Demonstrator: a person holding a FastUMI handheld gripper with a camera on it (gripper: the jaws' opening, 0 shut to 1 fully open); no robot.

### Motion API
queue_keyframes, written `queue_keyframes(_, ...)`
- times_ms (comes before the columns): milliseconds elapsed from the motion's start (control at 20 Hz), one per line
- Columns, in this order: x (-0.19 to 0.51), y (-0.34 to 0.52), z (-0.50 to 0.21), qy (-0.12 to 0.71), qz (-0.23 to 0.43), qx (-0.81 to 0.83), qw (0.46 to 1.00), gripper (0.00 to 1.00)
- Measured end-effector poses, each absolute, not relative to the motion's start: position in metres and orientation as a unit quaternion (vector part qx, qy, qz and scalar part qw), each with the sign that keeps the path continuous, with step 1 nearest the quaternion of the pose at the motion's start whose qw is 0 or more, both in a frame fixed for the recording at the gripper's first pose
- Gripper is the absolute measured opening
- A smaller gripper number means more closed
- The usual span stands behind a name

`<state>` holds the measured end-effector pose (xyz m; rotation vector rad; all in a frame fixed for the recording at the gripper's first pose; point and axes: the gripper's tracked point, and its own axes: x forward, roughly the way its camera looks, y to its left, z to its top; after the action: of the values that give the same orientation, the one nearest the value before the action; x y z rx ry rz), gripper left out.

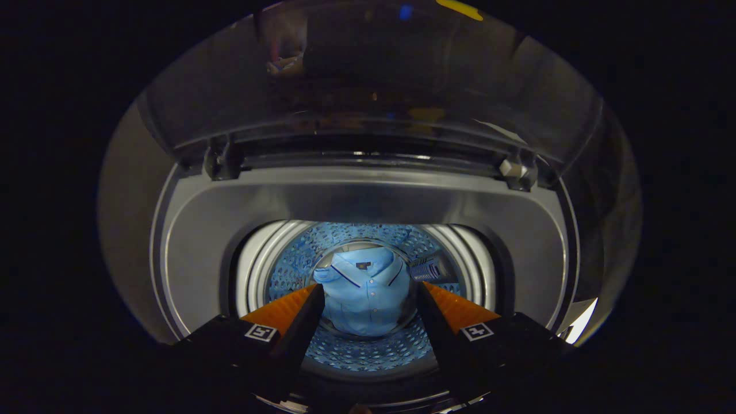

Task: Put the clothes into the washing machine and then close the washing machine lid.

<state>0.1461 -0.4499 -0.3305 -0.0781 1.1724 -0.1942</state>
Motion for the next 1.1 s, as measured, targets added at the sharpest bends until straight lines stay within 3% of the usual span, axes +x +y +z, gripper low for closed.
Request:
queue_keyframes(450,0.165,-0.451,-0.202,0.447,-0.107,-0.038,0.887,0.99)
queue_keyframes(1100,0.264,-0.445,-0.009,0.301,-0.112,-0.054,0.946,0.99)
